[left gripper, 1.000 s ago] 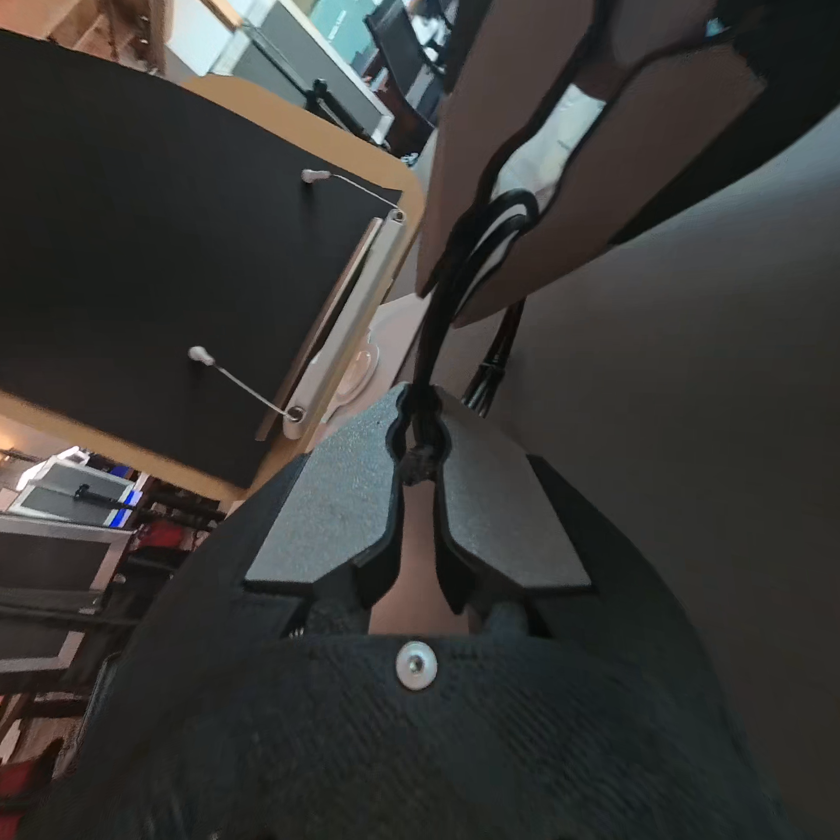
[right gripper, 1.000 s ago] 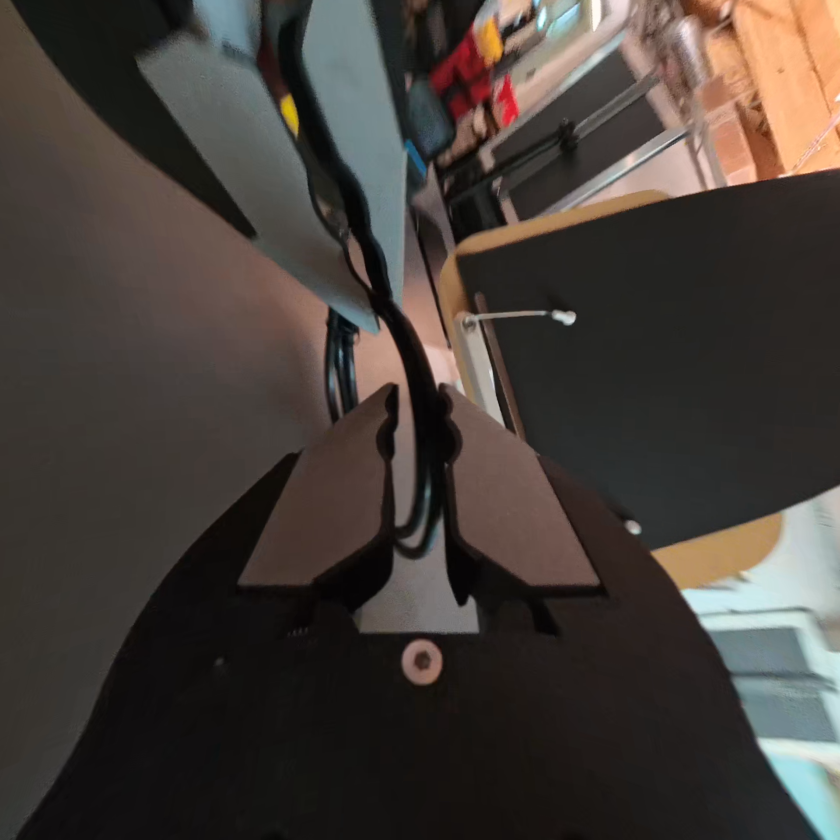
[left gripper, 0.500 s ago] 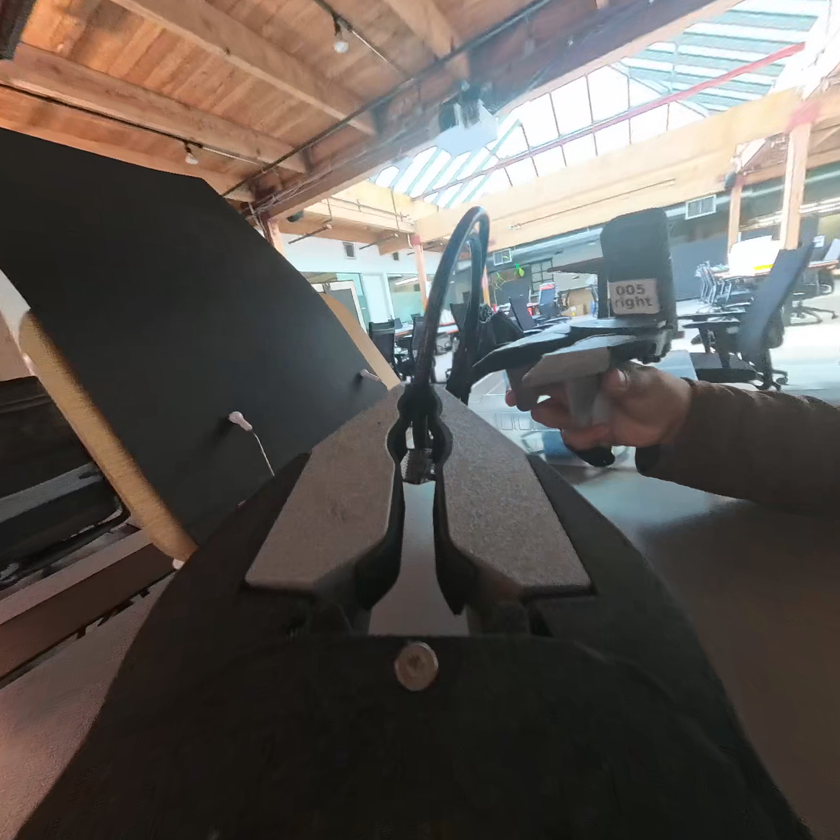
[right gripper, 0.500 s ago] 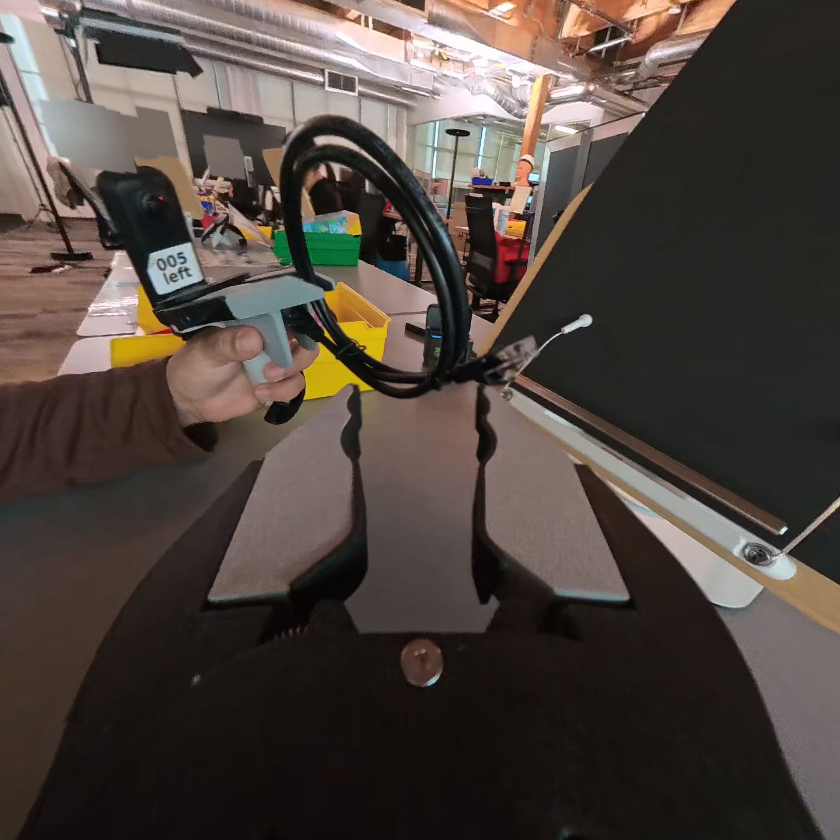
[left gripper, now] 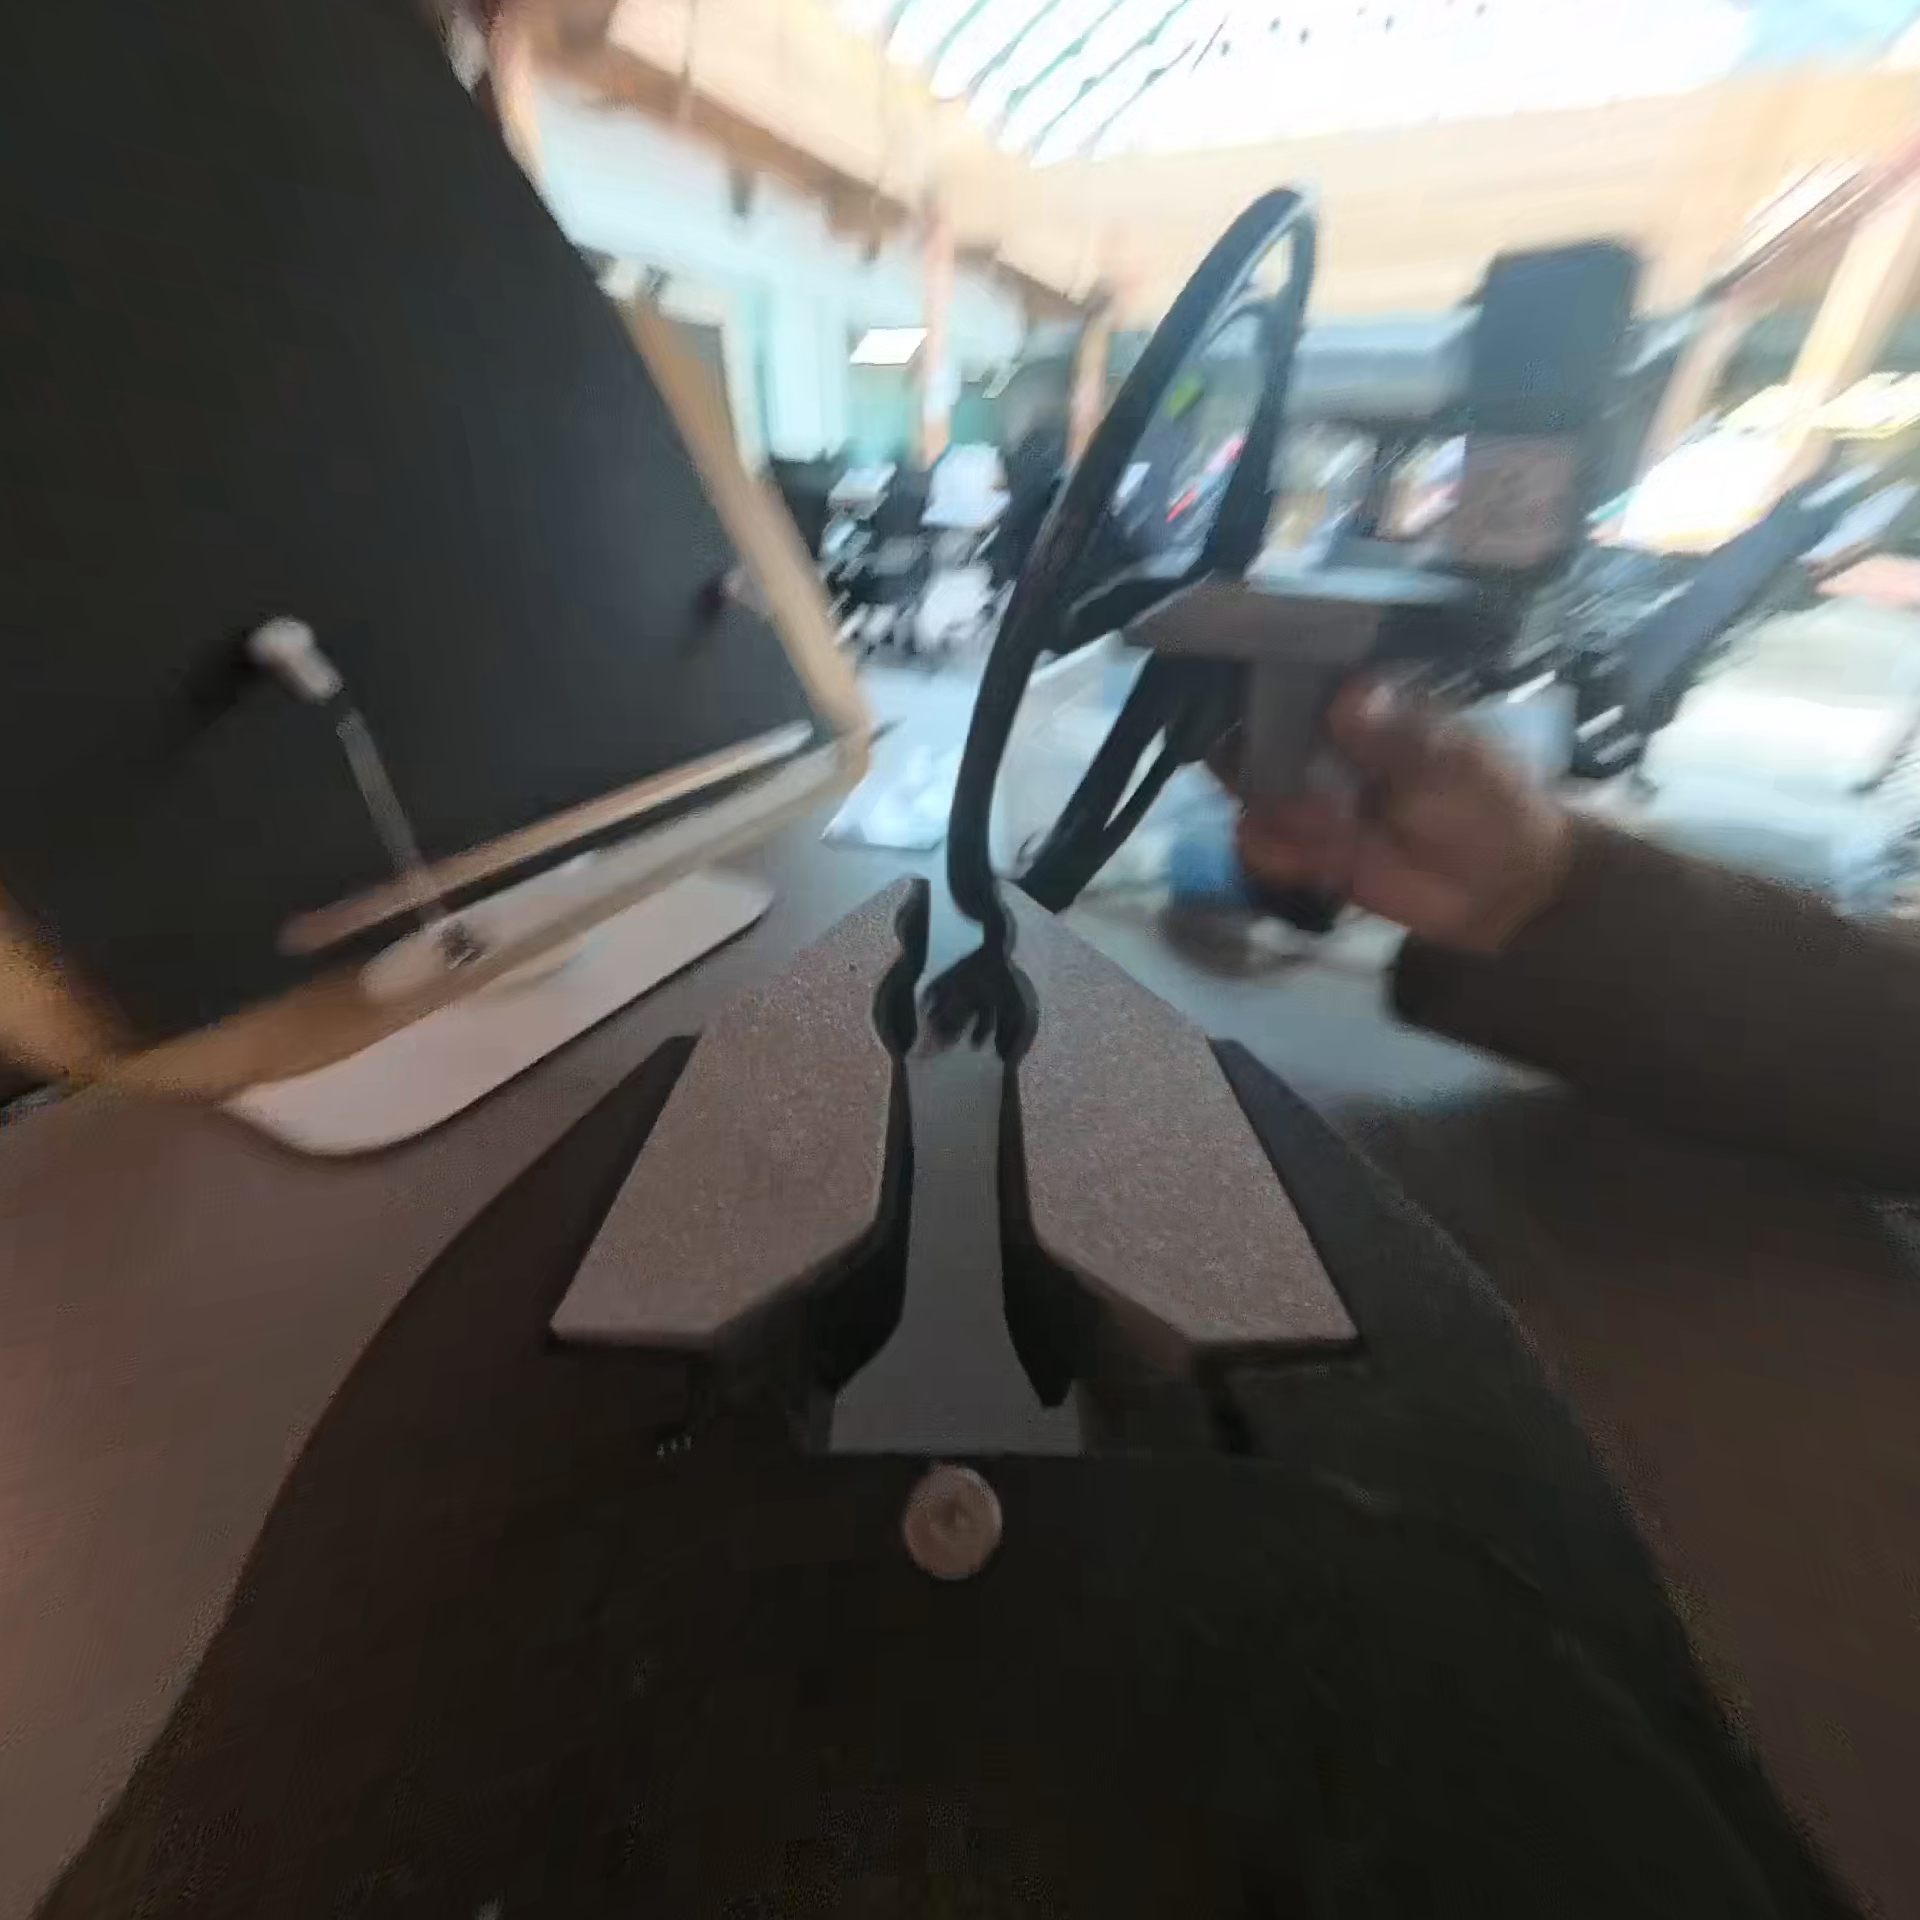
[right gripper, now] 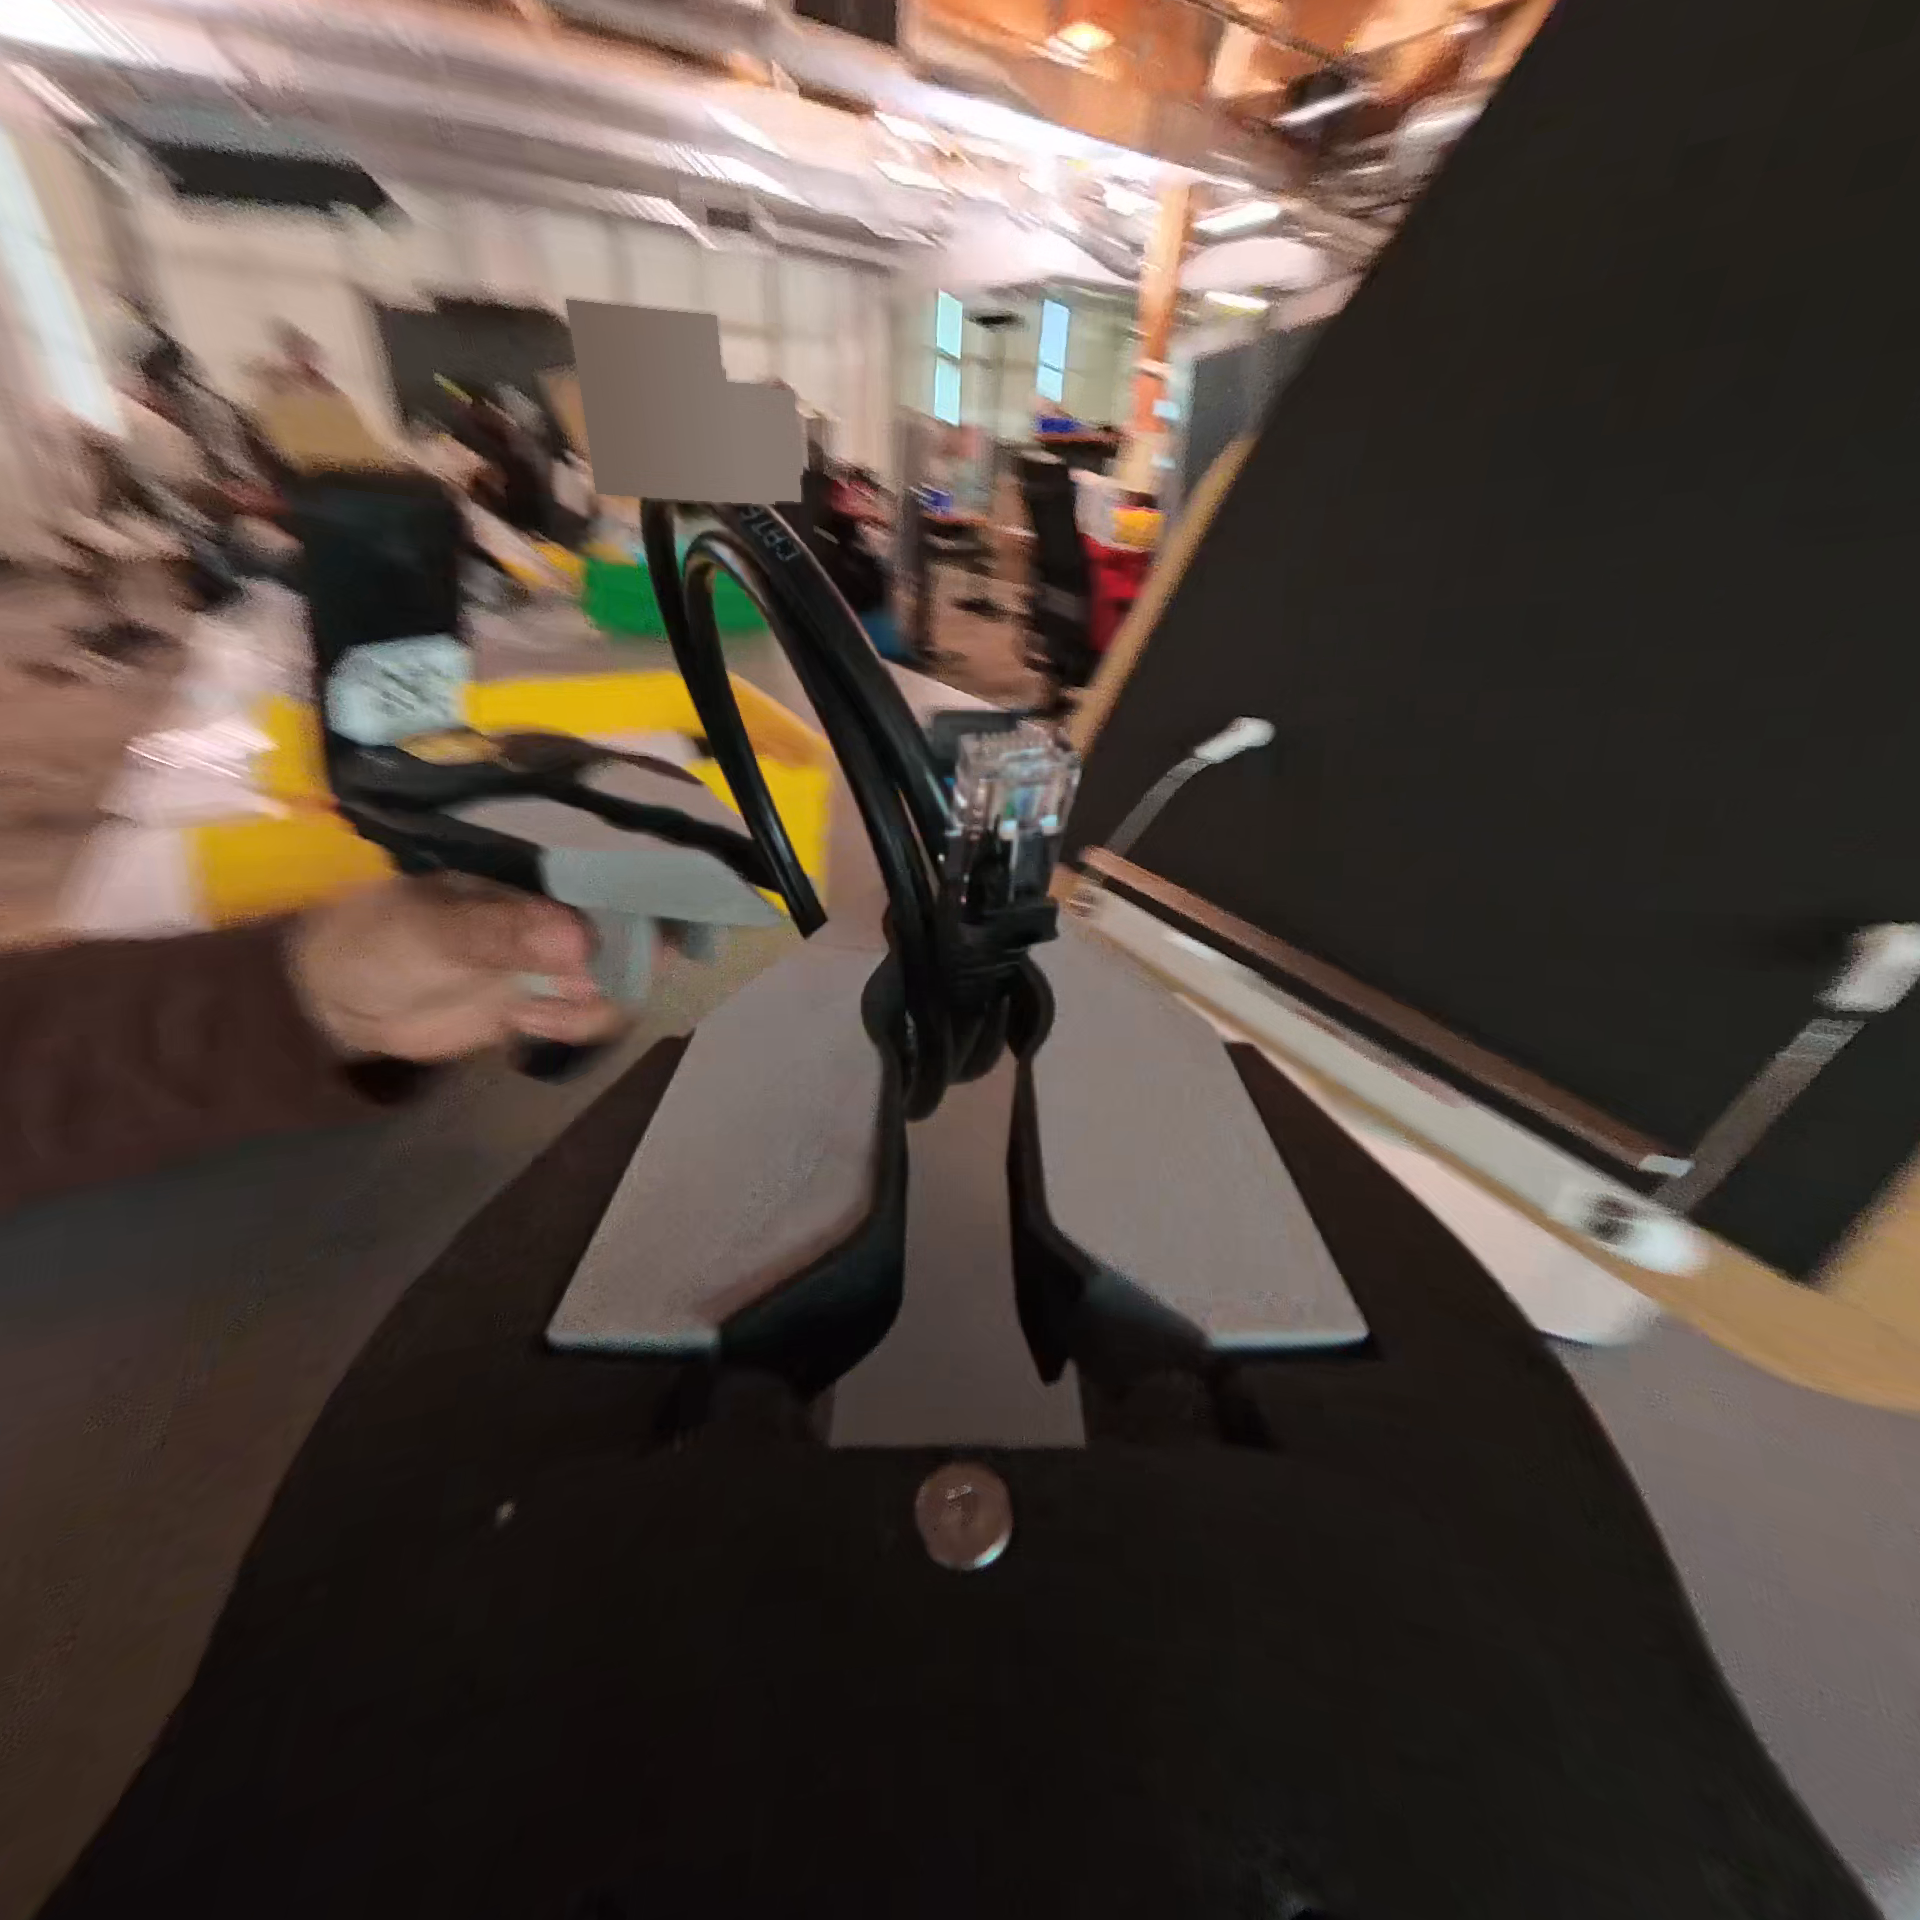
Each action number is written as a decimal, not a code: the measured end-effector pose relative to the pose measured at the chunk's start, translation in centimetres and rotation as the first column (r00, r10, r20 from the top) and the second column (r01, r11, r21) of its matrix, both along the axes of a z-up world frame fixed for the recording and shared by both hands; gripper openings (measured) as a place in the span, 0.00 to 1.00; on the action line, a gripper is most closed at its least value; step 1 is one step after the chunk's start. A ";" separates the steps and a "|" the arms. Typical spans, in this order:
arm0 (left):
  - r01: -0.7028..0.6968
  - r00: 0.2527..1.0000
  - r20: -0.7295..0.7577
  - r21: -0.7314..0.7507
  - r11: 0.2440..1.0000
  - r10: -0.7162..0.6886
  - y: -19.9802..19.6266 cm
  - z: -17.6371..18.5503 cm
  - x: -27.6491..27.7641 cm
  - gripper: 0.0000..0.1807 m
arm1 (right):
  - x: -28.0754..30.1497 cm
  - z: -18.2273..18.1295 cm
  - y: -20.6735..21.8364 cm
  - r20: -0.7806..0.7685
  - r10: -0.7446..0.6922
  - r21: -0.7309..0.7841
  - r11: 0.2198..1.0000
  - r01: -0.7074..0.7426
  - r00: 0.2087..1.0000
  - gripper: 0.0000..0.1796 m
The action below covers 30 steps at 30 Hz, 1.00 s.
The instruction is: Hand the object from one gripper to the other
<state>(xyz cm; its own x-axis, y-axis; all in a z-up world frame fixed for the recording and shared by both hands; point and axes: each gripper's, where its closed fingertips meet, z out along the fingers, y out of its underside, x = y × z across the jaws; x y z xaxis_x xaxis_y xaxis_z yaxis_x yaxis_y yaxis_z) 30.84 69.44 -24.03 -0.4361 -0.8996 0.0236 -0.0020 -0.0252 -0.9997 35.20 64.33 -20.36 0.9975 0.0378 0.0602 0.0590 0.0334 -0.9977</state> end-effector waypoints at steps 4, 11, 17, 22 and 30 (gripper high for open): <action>-0.165 0.985 0.076 0.196 0.967 0.152 1.3 -0.1 0.1 0.16 | 2.2 -2.2 0.2 0.433 -0.209 -0.114 0.952 0.284 0.877 0.06; -0.197 0.977 0.171 0.472 0.859 0.130 -0.8 -1.0 0.0 0.21 | -1.1 -5.6 2.3 0.815 -0.087 -0.160 0.916 0.367 0.573 0.06; -0.169 0.976 0.205 0.478 0.862 0.078 -1.9 -0.4 -0.4 0.01 | -2.8 -2.9 1.7 0.652 -0.146 -0.020 0.978 0.209 0.744 0.16; -0.004 0.981 0.192 0.124 0.992 -0.020 -0.2 2.5 -2.0 0.00 | -2.0 -1.4 0.2 0.300 -0.038 -0.054 0.997 0.057 0.953 0.22; 0.125 0.983 0.138 -0.011 0.992 -0.123 -0.1 2.7 -2.7 0.01 | -4.2 -2.1 -0.1 0.077 0.214 -0.106 0.973 -0.206 0.974 0.07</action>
<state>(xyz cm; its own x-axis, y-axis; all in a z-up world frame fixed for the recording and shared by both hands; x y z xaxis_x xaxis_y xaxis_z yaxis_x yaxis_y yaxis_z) 28.13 69.31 -21.31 -0.5445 -0.8383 -0.0271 0.1305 -0.0527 -0.9900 31.04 64.28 -22.47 0.9577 0.2556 0.1321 0.1476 -0.0424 -0.9881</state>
